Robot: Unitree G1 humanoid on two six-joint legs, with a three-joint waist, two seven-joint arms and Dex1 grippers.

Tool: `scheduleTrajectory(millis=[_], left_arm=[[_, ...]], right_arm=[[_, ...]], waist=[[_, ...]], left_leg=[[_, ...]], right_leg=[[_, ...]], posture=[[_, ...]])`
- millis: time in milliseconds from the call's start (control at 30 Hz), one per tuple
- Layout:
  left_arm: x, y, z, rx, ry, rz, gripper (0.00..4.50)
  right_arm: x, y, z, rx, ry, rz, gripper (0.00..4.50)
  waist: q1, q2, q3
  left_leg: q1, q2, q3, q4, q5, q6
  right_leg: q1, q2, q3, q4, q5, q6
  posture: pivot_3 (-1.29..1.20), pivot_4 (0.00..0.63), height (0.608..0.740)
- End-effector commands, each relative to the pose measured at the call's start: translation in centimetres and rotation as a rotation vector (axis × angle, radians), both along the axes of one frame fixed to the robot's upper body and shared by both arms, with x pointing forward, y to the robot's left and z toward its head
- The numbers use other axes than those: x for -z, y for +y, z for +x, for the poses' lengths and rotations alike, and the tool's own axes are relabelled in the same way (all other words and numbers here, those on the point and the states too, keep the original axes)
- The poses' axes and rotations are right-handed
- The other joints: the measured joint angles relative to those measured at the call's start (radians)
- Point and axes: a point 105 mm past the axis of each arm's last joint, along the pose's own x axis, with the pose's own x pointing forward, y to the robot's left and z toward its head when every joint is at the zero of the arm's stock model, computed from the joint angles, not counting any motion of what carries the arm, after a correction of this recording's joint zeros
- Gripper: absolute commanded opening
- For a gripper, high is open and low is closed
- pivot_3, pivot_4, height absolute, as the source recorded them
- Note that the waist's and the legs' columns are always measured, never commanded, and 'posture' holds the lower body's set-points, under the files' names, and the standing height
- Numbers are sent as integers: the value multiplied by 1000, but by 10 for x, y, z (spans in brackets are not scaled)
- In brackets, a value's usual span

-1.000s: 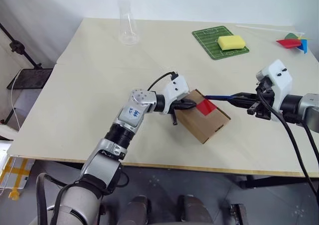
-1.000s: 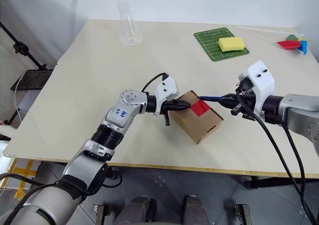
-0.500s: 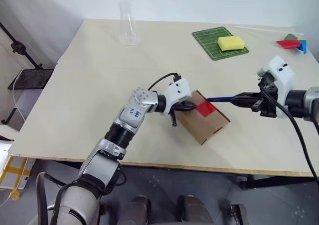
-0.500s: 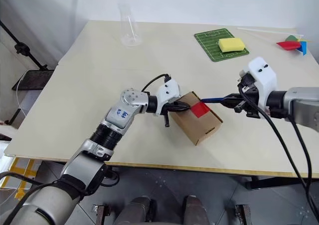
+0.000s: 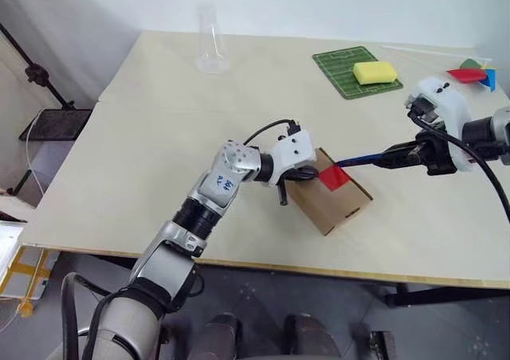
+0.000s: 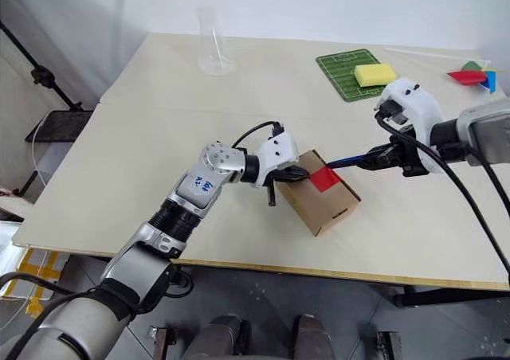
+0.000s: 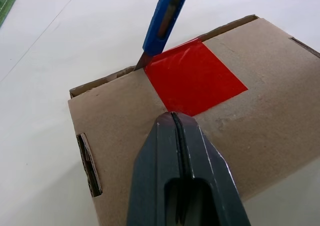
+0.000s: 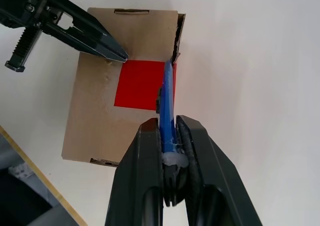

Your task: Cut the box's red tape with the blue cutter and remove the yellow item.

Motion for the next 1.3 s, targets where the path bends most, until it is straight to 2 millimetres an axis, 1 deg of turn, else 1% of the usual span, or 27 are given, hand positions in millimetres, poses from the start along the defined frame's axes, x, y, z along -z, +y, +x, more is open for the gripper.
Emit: scheduleTrajectory(millis=[33, 200, 400, 567, 700, 800, 867, 933, 1100, 1300], left_arm=[[56, 2, -10, -12, 145, 148, 0], [56, 1, -10, -17, 148, 141, 0], [57, -2, -12, -17, 156, 129, 0], [58, -2, -13, -19, 163, 125, 0], [58, -3, -13, -18, 164, 123, 0], [58, -3, -15, -9, 166, 126, 0], [58, -3, -15, -7, 164, 126, 0], [58, -3, -15, -5, 162, 125, 0], [57, -3, -15, 3, 160, 127, 0], [56, -3, -15, 4, 159, 126, 0]], right_arm=[[8, 5, 3, -9, 87, 22, 154], [8, 4, 4, -4, 120, 8, 154], [9, 1, -5, -23, 187, -36, 154], [8, -10, -19, -6, 228, -50, 154], [10, -14, -23, 7, 241, -50, 154], [15, -26, -31, 36, 268, -65, 154], [17, -31, -35, 40, 275, -78, 154], [19, -34, -40, 10, 274, -114, 154], [13, -38, -38, 48, 243, -91, 154], [14, -47, -44, 62, 250, -105, 154]], waist=[[0, 0, -1], [6, 0, -1], [12, 0, -1], [19, 0, -1], [19, 0, -1], [24, 0, -1], [25, 0, -1], [26, 0, -1], [24, 0, -1], [26, 0, -1]], left_leg=[[0, 0, 0, 0, 0, 0], [0, 0, -1, 0, 0, 0], [0, -1, -2, 0, 0, 0], [0, -4, -5, -1, -1, 2], [0, -5, -5, -1, -2, 3], [0, -5, -6, -1, -2, 3], [0, -5, -6, -1, -2, 3], [0, -5, -6, -1, -2, 3], [0, -5, -6, -1, -2, 3], [0, -5, -6, -1, -2, 3]], right_leg=[[0, 0, 0, 0, 0, 0], [0, 0, -1, 0, 0, 0], [1, -1, -1, 0, 0, 0], [1, -3, -2, -2, 0, 0], [1, -4, -3, -2, 0, 0], [2, -4, -3, -5, 0, 0], [2, -4, -4, -5, 0, 0], [2, -4, -4, -5, 0, 0], [2, -4, -4, -5, 0, 0], [2, -4, -5, -5, 0, 0]], posture=[[0, 150, 740], [0, 150, 740], [0, 150, 740], [0, 150, 740], [0, 150, 740], [0, 150, 740], [0, 150, 740], [0, 150, 740], [0, 150, 740], [0, 150, 740]])
